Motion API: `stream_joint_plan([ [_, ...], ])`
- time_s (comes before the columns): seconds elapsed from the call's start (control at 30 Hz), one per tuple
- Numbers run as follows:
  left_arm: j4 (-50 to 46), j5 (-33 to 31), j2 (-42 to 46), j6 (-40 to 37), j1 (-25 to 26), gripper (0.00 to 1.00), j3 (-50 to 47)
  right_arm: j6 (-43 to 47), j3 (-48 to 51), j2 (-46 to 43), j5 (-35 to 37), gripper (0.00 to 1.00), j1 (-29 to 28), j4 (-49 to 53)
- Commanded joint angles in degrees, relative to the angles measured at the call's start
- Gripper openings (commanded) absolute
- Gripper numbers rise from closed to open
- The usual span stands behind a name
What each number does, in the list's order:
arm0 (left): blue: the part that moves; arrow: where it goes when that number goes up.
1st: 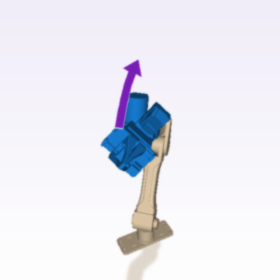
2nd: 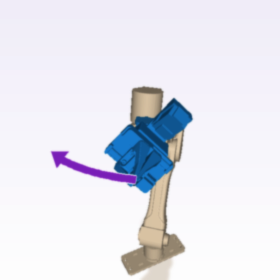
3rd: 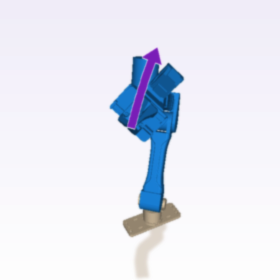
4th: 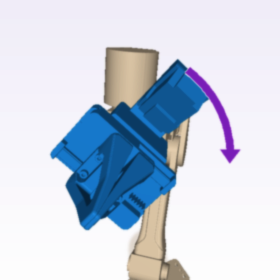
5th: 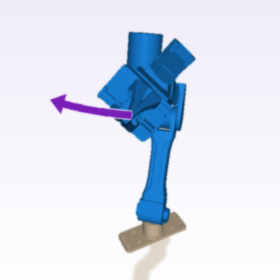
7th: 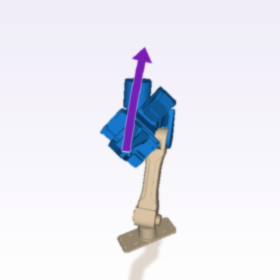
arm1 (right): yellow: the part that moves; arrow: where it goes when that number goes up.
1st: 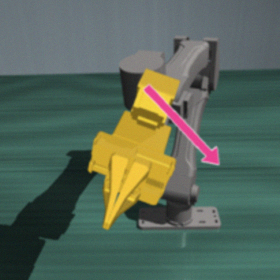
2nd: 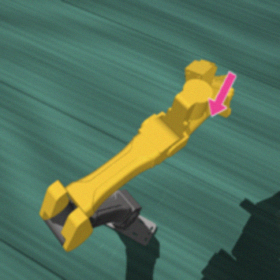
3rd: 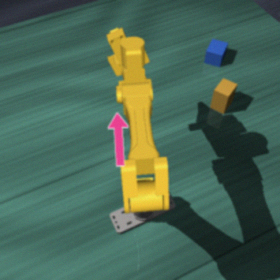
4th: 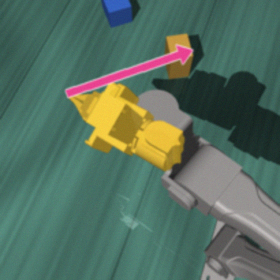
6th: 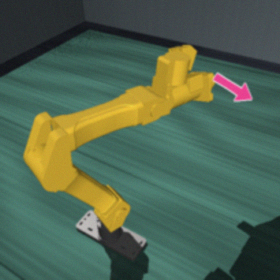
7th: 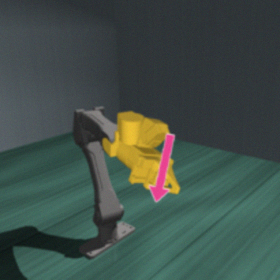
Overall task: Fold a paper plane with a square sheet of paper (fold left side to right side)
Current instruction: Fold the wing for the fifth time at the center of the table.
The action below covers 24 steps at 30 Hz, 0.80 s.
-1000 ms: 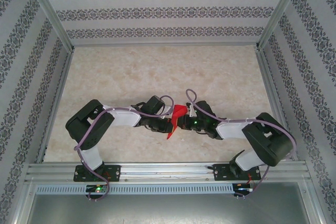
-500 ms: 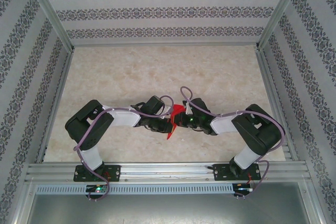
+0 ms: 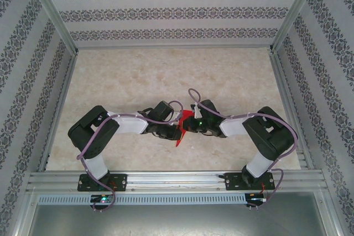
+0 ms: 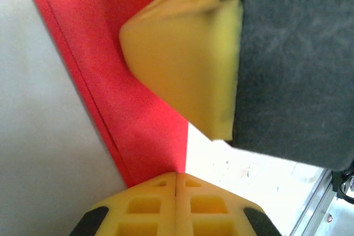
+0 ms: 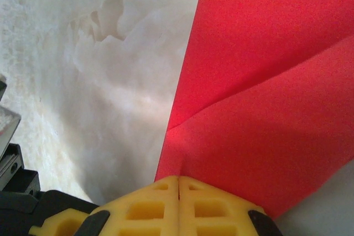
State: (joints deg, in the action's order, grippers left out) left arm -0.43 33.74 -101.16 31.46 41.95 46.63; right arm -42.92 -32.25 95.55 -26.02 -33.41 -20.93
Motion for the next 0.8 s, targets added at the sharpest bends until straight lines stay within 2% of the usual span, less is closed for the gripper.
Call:
stream_joint_plan([
  [0.0, -11.9, -8.7, -3.1, -1.9, 0.4, 0.0, -4.0, 3.5, -1.9, 2.5, 5.7, 0.0, 3.6, 2.5],
  [0.77, -11.7, -9.6, -2.5, -2.0, 0.5, 0.0, -5.2, 8.8, -9.1, 8.9, 3.4, 0.0, 13.2, 7.5],
])
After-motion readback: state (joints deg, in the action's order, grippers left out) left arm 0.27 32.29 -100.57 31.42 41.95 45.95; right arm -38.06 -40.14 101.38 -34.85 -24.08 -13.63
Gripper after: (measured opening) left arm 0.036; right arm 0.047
